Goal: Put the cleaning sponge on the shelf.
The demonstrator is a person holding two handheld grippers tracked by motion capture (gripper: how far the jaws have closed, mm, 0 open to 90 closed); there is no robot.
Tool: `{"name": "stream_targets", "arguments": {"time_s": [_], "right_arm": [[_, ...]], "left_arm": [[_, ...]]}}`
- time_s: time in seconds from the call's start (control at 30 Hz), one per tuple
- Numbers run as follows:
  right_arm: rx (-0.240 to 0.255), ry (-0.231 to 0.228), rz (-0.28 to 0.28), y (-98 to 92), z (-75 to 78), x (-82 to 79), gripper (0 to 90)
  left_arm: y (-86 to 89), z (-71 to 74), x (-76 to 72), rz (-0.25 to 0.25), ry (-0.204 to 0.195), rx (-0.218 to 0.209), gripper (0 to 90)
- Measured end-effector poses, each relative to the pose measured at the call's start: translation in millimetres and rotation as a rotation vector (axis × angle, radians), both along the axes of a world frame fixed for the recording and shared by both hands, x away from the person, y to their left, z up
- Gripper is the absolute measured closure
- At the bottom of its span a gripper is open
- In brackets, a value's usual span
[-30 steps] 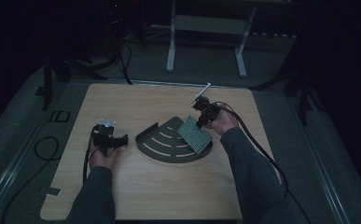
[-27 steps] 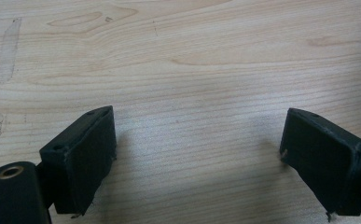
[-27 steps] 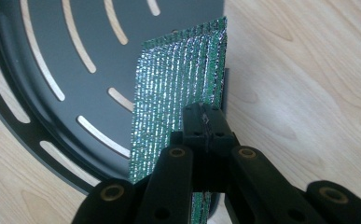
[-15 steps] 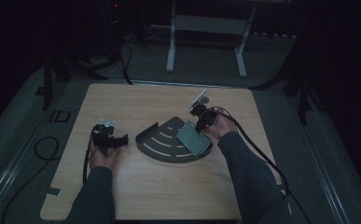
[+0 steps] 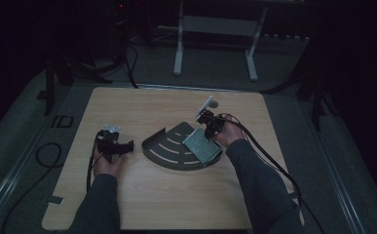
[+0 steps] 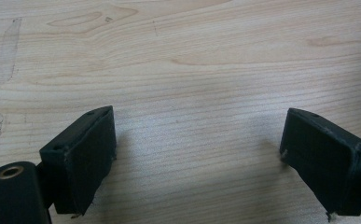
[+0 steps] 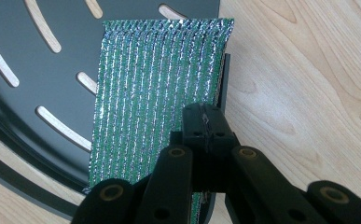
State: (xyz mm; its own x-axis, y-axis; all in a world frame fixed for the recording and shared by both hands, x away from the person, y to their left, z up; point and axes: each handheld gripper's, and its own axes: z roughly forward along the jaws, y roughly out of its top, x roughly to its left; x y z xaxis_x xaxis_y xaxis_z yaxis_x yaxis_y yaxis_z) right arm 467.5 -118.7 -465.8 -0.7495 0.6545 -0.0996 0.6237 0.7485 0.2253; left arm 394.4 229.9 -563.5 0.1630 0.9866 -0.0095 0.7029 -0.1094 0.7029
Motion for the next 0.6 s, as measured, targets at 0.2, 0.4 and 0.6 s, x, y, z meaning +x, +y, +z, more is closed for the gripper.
{"name": "stream_targets", "arguments": {"time_s": [0.2,0.4,0.6], "right_arm": [[-0.006,0.004,-0.013,-0.6,-3.6,1.6,89.5],[-0.010,0.001,-0.015,-1.0,-7.3,3.1,89.3],[-0.012,0.002,-0.012,-0.7,-9.0,4.3,89.3]], "left_arm": [[0.0,0.0,0.0,0.000,0.000,-0.001,11.0],[-0.1,0.0,0.1,0.001,-0.001,-0.001,11.0],[-0.1,0.0,0.1,0.001,-0.001,-0.001,11.0]]}}
